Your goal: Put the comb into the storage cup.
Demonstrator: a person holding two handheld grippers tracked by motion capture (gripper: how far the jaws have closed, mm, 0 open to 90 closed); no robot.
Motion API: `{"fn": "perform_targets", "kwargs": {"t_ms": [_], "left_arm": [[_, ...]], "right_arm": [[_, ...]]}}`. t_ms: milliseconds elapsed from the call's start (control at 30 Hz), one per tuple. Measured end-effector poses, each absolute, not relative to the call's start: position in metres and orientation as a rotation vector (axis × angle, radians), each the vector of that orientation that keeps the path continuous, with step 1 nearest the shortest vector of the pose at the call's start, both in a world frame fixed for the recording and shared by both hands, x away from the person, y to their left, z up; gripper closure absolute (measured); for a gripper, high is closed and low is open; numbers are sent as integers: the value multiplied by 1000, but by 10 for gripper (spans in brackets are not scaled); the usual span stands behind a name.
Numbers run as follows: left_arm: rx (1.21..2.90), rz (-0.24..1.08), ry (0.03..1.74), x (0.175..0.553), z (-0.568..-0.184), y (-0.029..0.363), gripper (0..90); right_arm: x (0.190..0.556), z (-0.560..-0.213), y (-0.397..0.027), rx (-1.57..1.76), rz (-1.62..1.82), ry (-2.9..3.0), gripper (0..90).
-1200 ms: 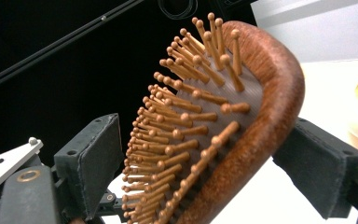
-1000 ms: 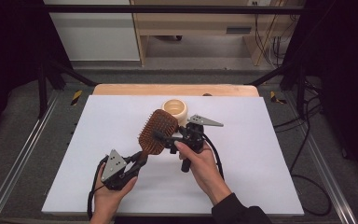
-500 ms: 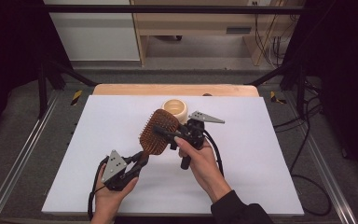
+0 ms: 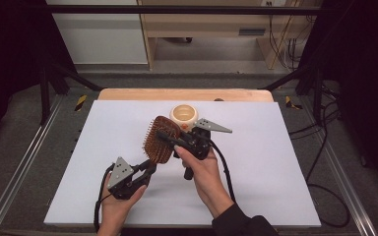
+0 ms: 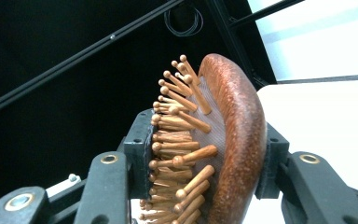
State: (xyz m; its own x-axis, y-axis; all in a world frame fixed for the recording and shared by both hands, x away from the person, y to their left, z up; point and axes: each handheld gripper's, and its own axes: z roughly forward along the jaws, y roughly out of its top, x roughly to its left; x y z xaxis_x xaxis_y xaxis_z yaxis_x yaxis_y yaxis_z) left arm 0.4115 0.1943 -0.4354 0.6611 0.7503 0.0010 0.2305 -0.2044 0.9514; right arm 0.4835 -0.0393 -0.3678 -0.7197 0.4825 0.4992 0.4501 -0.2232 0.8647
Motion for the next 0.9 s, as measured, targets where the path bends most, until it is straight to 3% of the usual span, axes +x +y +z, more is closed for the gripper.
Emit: {"fn": "perform_targets", "kwargs": {"t_ms": [300,467,900], "left_arm": [[1693,574,821,413,-437,198,697],[1626,553,843,414,-438,205,564],[1543,628,930,418,-441,217,363]], "right_arm": [[484,-353,-30,1096,2071,1991,522],[492,-338,-36,1078,2055,1936,521],[526,-315,-47,1090,1917,1905,519]]}}
